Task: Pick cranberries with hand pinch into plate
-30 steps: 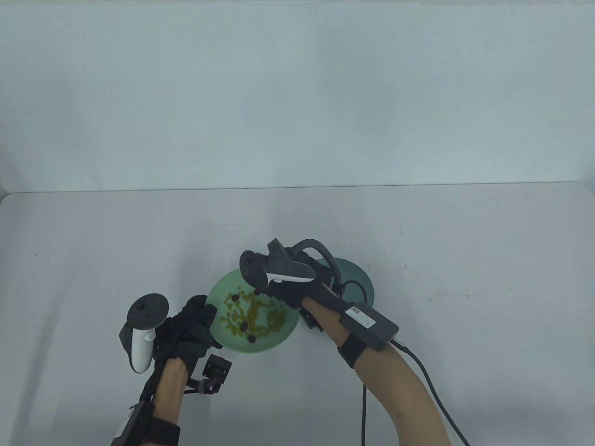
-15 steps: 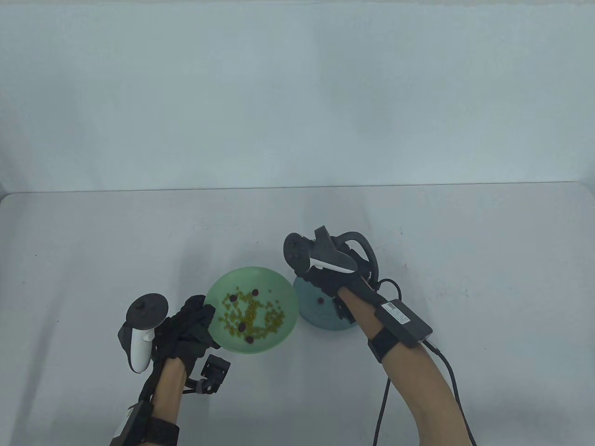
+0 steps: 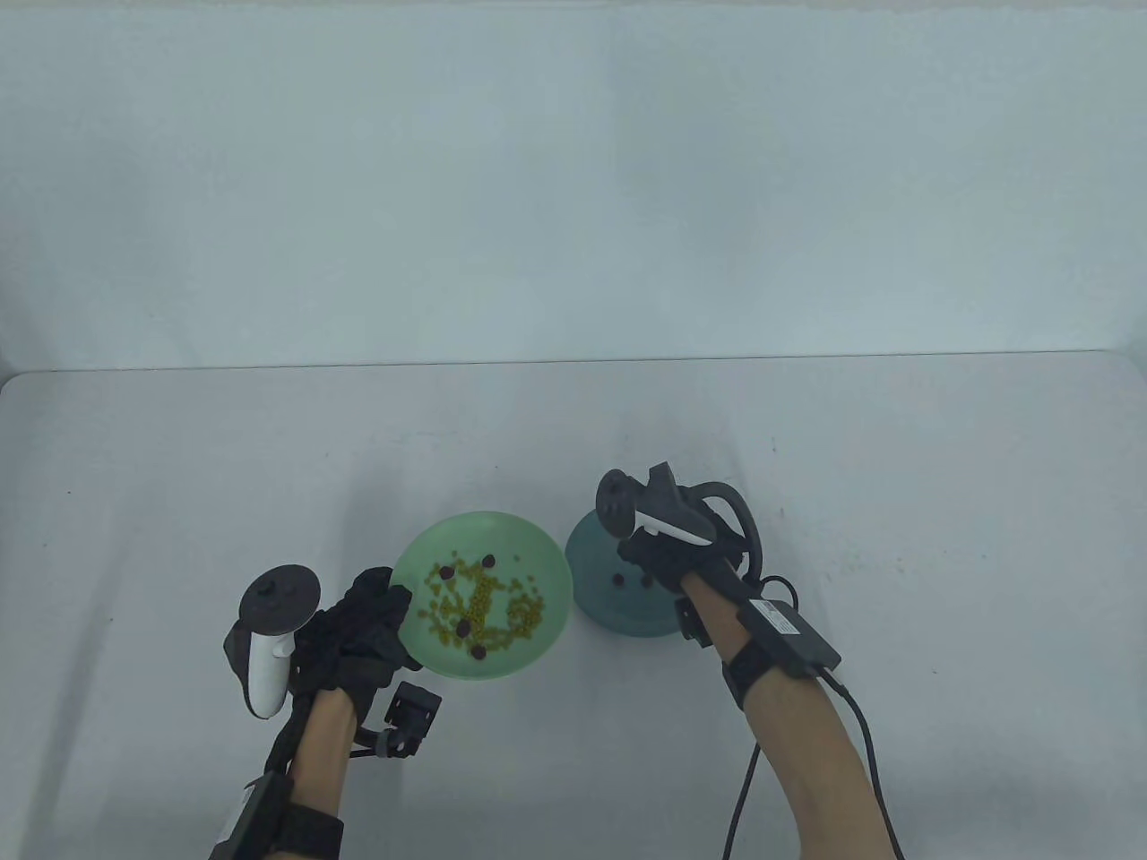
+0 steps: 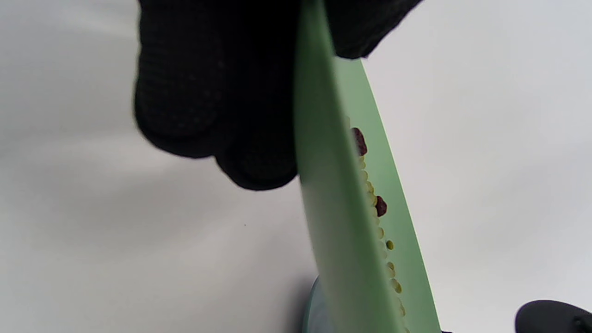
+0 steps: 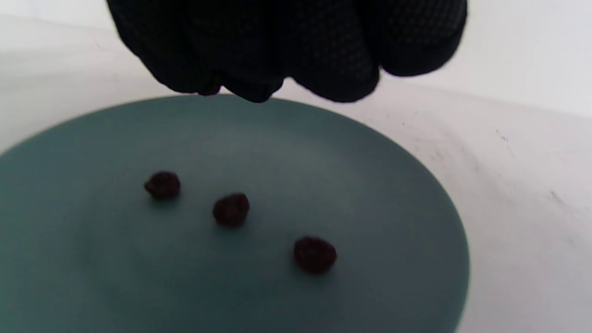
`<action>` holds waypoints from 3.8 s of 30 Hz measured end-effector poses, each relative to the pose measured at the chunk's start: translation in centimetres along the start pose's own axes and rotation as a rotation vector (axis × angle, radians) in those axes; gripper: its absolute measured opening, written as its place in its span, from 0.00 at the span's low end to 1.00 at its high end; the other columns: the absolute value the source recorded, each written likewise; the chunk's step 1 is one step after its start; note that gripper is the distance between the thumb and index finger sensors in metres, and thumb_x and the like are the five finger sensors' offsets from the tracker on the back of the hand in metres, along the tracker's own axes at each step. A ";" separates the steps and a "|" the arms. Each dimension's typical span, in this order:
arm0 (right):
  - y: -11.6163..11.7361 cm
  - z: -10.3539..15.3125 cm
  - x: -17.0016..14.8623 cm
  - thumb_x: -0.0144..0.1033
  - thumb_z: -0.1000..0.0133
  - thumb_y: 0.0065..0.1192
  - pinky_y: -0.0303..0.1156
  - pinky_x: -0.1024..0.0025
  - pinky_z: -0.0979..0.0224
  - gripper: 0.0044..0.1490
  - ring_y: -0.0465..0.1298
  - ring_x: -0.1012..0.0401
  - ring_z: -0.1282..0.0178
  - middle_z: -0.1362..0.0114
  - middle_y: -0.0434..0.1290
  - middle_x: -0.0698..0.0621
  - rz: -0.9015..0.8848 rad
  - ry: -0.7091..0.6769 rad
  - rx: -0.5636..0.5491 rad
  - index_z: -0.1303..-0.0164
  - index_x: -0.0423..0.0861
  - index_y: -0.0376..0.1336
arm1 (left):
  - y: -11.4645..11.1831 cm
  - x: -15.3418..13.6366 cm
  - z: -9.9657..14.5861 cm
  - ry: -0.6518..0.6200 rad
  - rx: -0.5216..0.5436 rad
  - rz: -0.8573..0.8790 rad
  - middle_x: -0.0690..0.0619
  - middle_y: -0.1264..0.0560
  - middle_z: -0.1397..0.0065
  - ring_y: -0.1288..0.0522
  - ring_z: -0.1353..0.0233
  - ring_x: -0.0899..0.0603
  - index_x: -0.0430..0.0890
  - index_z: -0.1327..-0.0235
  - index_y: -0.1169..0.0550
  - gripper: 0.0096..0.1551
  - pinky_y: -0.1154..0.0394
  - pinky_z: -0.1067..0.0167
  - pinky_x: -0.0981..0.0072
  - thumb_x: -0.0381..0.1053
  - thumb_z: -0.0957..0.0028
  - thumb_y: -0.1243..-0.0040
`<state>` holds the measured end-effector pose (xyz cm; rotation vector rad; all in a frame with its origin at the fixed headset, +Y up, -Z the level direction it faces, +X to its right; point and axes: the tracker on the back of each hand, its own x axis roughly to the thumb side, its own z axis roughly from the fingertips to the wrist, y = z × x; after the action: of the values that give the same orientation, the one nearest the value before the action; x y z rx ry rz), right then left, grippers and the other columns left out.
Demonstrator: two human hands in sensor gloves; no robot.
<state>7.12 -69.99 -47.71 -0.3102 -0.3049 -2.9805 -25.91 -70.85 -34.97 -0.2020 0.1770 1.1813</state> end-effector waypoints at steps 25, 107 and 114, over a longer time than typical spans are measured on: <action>-2.1 0.6 -0.6 0.56 0.44 0.63 0.80 0.64 0.48 0.32 0.81 0.66 0.60 0.60 0.78 0.63 0.012 0.033 -0.015 0.38 0.47 0.72 | 0.3 0.0 0.0 -0.004 0.009 0.006 0.39 0.23 0.39 0.11 0.55 0.44 0.31 0.26 0.37 0.30 0.13 0.58 0.63 0.42 0.37 0.48; -9.6 3.4 12.1 0.53 0.44 0.65 0.81 0.65 0.50 0.29 0.81 0.67 0.63 0.64 0.78 0.63 0.040 -0.363 -0.138 0.41 0.45 0.73 | -0.3 -0.1 0.0 0.011 0.010 0.016 0.39 0.24 0.38 0.11 0.53 0.43 0.33 0.25 0.38 0.29 0.12 0.56 0.63 0.42 0.37 0.48; -11.4 3.8 8.0 0.53 0.44 0.65 0.81 0.65 0.50 0.29 0.81 0.67 0.63 0.64 0.78 0.63 0.027 -0.282 -0.193 0.41 0.46 0.73 | -0.2 -0.2 0.1 0.017 0.019 0.018 0.39 0.24 0.38 0.11 0.53 0.43 0.33 0.25 0.38 0.29 0.12 0.56 0.63 0.42 0.37 0.48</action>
<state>-1.66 -58.95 -44.49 -0.7518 -0.0376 -2.9410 -25.82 -71.05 -34.87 -0.1943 0.2054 1.1956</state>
